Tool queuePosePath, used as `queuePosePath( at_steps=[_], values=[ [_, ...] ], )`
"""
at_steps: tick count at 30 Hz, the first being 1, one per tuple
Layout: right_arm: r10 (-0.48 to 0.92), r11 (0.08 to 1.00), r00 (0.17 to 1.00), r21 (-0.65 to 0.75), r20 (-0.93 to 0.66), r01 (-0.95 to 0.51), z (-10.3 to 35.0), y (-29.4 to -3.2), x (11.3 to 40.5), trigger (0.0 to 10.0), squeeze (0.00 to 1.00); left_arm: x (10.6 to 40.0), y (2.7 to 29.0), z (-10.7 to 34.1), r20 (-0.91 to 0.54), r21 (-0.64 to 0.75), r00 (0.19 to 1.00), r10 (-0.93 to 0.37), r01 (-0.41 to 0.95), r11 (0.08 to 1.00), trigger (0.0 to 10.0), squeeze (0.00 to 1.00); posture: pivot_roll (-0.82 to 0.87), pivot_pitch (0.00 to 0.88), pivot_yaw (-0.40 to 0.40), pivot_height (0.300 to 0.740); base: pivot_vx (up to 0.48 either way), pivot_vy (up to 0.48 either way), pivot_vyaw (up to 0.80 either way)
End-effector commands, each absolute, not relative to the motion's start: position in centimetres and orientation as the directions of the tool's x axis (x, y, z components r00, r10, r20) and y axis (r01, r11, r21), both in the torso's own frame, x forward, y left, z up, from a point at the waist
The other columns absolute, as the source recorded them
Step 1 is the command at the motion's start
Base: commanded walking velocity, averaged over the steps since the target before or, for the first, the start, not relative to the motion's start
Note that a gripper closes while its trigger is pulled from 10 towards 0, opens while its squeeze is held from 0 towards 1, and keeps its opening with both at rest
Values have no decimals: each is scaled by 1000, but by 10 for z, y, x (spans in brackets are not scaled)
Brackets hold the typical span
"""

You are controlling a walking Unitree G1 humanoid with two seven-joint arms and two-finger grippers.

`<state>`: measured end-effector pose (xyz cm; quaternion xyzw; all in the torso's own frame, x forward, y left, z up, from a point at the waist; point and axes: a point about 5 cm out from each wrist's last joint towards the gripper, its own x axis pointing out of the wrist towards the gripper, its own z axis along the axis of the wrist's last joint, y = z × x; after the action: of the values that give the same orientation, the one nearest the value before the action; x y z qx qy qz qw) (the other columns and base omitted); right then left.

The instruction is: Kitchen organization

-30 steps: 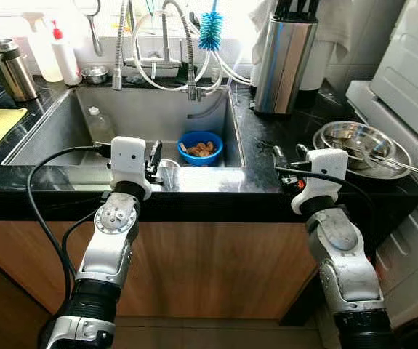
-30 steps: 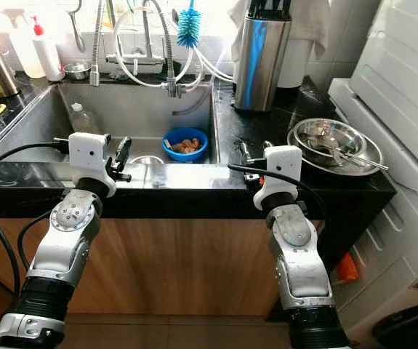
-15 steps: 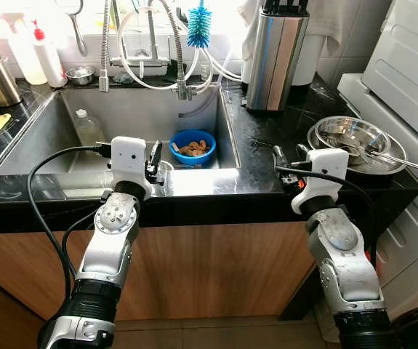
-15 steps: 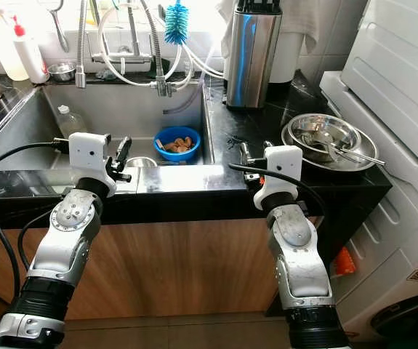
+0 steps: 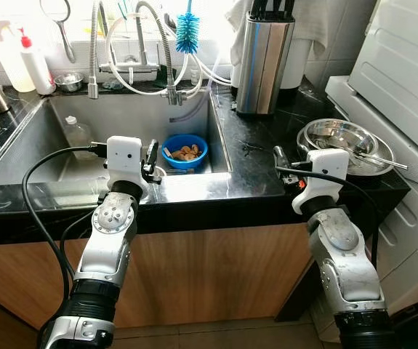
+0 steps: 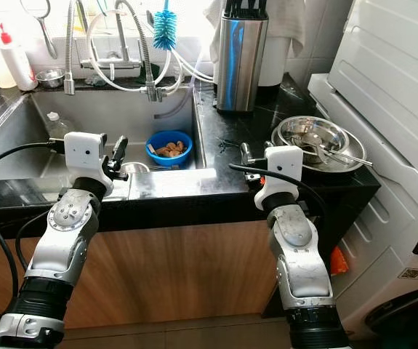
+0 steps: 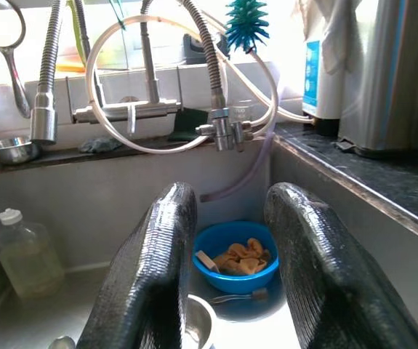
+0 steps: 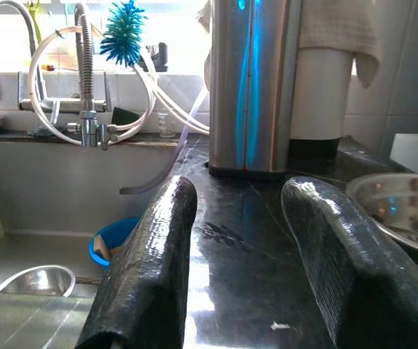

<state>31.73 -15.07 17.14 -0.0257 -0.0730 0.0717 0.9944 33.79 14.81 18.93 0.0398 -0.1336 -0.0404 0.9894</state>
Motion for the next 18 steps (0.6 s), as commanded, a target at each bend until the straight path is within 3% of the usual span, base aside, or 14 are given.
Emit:
queuePosePath(
  at_steps=[1,5,18],
  values=[
    [142,988,977,-78,162,-131,176,-151,318,10000,0,339,148,196,284,85,955,-84,62,994,10000,0,-26,32,-25,740,300,0,0],
    [143,988,976,-82,165,-131,176,-150,317,10000,0,339,148,196,281,85,956,-84,62,994,10000,0,-25,32,-25,740,302,0,588],
    [142,989,978,-56,156,-135,175,-151,318,10000,0,339,147,195,282,86,956,-86,64,994,10000,0,-23,29,-27,740,304,0,0]
  ],
)
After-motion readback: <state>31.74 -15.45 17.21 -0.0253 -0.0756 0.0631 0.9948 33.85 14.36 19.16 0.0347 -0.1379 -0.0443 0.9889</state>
